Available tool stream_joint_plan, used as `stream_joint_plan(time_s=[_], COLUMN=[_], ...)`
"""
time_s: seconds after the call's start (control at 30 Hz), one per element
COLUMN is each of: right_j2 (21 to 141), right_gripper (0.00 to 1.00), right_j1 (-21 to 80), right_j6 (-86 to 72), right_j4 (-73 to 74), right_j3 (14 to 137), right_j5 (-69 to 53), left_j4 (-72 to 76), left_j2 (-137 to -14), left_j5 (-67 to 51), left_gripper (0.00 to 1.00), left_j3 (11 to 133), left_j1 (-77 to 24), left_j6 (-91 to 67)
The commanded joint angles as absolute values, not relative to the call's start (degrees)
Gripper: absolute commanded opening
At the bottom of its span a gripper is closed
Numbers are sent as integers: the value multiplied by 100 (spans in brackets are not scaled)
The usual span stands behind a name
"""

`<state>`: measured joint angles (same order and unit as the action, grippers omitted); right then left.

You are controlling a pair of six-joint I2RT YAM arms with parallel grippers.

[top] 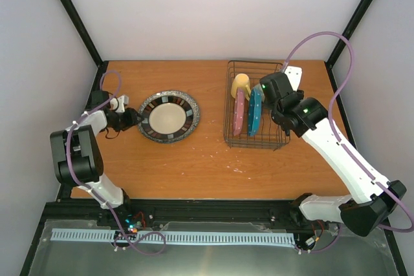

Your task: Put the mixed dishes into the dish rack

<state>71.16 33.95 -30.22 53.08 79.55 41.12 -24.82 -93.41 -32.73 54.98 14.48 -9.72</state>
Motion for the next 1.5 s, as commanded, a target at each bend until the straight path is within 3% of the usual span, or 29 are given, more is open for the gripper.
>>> stream_joint_plan(time_s=[0.0, 0.6, 0.93, 1.1, 1.47], right_j2=[7131, 7062, 7088, 7117, 7012], right_gripper=[61, 61, 60, 60, 60], right_j1=[3306, 3261, 3252, 3252, 3252], right_j6=[-2840, -2830, -2855, -2857, -2593], right_j4=[4988, 4846, 4766, 4722, 4327], right_j3=[7891, 7769, 7695, 7669, 7512], right_j5=[4020, 3889, 3802, 3768, 3569], left_j4=[-2474, -2296, -2176, -2154, -1847], left_j2=[-9434, -10192, -10538, -10673, -9915], left_j5=[-3775, -4134, -4490, -4673, -5167], left_gripper=[40, 41, 25, 1, 1], left_j3=[5470, 5423, 5462, 5468, 5473], left_j1=[1459, 1446, 1340, 1298, 1275], left_j6=[-929, -878, -869, -849, -864])
